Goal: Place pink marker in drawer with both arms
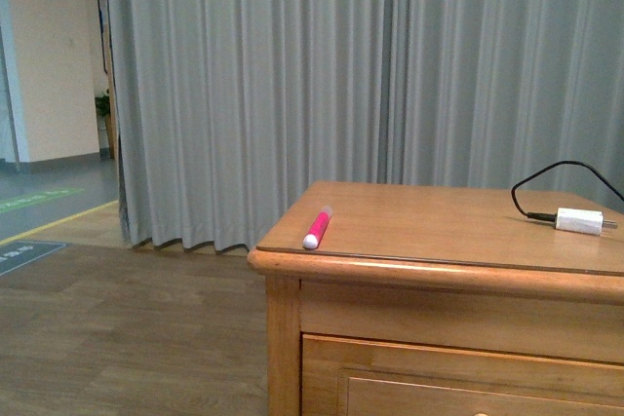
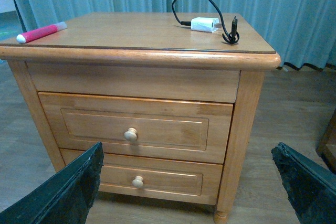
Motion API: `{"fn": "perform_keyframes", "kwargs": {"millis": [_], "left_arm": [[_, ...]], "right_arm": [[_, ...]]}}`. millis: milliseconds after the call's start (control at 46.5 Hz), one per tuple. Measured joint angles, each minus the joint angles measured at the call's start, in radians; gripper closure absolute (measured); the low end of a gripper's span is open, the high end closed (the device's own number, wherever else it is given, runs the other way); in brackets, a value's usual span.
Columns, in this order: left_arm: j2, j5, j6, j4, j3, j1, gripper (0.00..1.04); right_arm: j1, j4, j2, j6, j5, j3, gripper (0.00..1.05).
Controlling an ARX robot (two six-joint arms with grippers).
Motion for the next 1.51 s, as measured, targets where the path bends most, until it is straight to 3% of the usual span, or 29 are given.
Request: {"fn": "perform_keyframes", "kwargs": {"millis": [753, 839, 904, 1227, 1506], "left_arm": [[0.0, 0.0, 0.0, 0.0, 0.0, 0.0, 0.06], [0.0, 0.0, 0.0, 0.0, 0.0, 0.0, 0.06], [0.0, 0.0, 0.0, 0.0, 0.0, 0.0, 0.06], [0.0, 0.0, 0.0, 0.0, 0.0, 0.0, 0.06], [0.0, 0.0, 0.0, 0.0, 0.0, 0.0, 0.06]], "right_arm": [[0.001, -0.005, 0.003, 0.001, 0.004, 0.001, 0.08], [-0.006, -0.202, 0.12, 0.029, 0.027, 0.088, 0.08], [-0.026, -0.253, 0.23, 0.048, 0.012, 0.134, 0.08], [0.013, 0.129, 0.779, 0.068, 0.035, 0.297, 0.08], [0.185, 0.357, 1.295, 0.103, 0.156, 0.467, 0.08]]}}
